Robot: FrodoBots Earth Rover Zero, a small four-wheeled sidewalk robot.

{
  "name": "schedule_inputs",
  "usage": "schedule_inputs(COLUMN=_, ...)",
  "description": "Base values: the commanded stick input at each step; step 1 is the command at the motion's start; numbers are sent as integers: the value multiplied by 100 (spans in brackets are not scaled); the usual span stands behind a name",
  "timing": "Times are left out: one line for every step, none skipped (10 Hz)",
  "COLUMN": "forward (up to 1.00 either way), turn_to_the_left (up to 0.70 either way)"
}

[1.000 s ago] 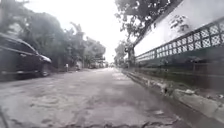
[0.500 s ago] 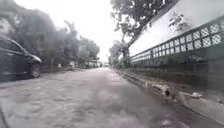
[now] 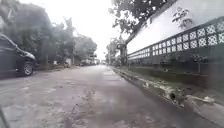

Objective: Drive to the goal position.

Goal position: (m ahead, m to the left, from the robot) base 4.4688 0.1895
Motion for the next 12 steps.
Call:
schedule_inputs(forward=70, turn_to_the_left=0)
schedule_inputs(forward=70, turn_to_the_left=0)
schedule_inputs(forward=70, turn_to_the_left=0)
schedule_inputs(forward=70, turn_to_the_left=0)
schedule_inputs(forward=70, turn_to_the_left=0)
schedule_inputs(forward=70, turn_to_the_left=0)
schedule_inputs(forward=70, turn_to_the_left=0)
schedule_inputs(forward=70, turn_to_the_left=0)
schedule_inputs(forward=70, turn_to_the_left=0)
schedule_inputs(forward=70, turn_to_the_left=0)
schedule_inputs(forward=70, turn_to_the_left=0)
schedule_inputs(forward=70, turn_to_the_left=0)
